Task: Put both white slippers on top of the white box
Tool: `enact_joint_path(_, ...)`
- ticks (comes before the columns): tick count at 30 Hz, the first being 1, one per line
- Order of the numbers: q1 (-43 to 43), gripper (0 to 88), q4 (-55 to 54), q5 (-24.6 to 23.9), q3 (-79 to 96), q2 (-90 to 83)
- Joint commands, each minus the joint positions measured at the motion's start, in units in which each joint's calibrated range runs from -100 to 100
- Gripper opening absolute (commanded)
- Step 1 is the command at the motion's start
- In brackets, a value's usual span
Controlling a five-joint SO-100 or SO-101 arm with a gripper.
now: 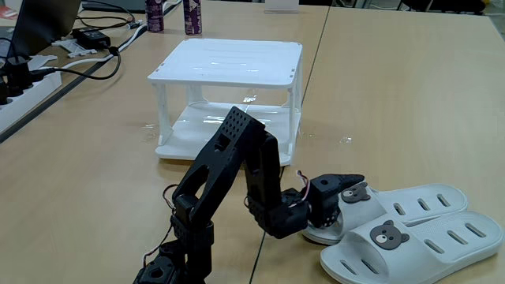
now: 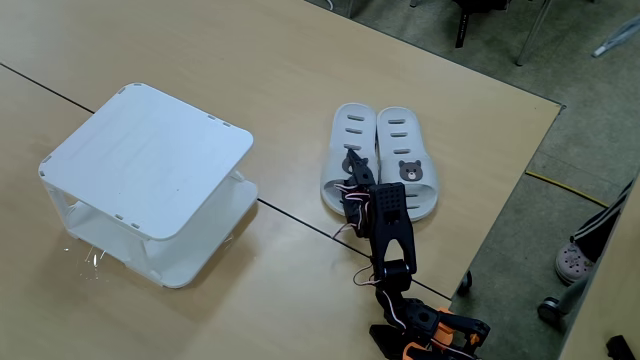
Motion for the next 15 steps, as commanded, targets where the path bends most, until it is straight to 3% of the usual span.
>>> enact_joint_path(1, 0.9, 19.0, 2.0, 0.4, -4.7, -0.7)
enact_joint_path(12, 3.2, 18.8, 2.7, 0.4, -4.8, -0.7)
enact_joint_path(13, 3.2, 17.1, 2.7, 0.4, -4.8, -0.7)
enact_joint_path(15, 3.3, 1.7, 2.7, 0.4, -4.7, -0.7)
